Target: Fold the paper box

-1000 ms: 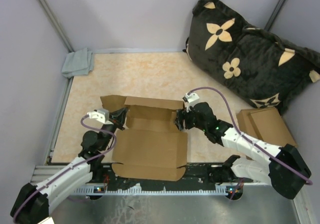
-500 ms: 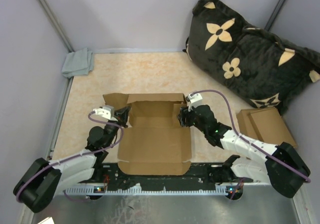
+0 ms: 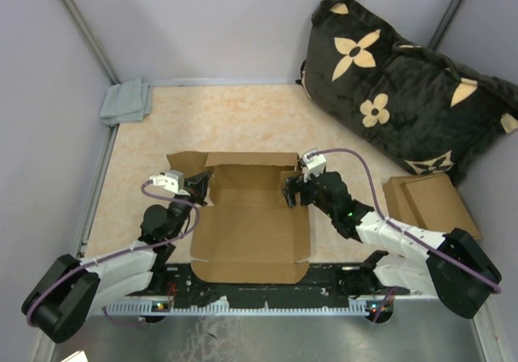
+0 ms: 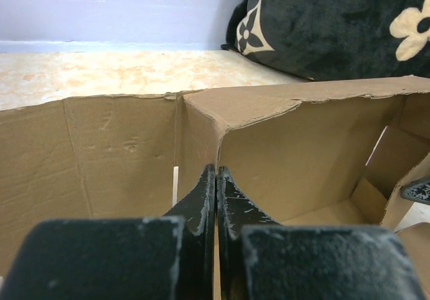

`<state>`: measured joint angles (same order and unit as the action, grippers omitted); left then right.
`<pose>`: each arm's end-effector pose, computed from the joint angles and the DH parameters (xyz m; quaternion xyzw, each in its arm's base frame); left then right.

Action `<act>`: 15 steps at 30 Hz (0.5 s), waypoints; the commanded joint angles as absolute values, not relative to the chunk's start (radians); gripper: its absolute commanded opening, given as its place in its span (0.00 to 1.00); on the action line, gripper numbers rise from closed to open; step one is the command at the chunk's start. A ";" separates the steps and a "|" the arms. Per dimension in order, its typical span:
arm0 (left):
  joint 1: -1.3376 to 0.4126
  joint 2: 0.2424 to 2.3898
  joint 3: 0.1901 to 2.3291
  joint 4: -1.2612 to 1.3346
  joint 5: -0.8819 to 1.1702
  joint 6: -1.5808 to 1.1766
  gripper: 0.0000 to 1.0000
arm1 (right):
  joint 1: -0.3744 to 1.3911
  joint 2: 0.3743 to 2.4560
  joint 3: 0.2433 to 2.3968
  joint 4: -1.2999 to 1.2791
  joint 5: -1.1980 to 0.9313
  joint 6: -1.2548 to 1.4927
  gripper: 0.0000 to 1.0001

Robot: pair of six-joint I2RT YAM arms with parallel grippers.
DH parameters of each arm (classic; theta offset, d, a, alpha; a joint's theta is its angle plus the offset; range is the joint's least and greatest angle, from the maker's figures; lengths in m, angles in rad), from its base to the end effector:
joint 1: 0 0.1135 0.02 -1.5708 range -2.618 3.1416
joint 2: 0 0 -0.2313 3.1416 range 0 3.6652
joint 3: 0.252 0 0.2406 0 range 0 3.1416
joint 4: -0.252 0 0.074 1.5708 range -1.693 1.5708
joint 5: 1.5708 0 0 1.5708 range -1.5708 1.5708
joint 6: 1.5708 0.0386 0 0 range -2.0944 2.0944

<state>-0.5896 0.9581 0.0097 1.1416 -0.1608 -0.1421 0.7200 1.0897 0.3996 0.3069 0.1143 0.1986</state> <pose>0.1544 -0.0958 0.1699 0.0801 0.6315 -0.2276 0.7369 0.1796 0.1517 0.1745 -0.1824 0.8077 0.2052 0.5217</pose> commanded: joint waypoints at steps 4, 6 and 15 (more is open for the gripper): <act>-0.601 0.943 -0.071 1.124 -0.149 -0.165 0.00 | 0.729 1.123 0.406 0.402 0.134 0.224 0.79; -0.602 0.946 -0.072 1.129 -0.145 -0.167 0.00 | 0.729 1.149 0.404 0.417 0.142 0.227 0.76; -0.604 0.958 -0.074 1.143 -0.138 -0.167 0.00 | 0.729 1.225 0.387 0.465 0.276 0.284 0.47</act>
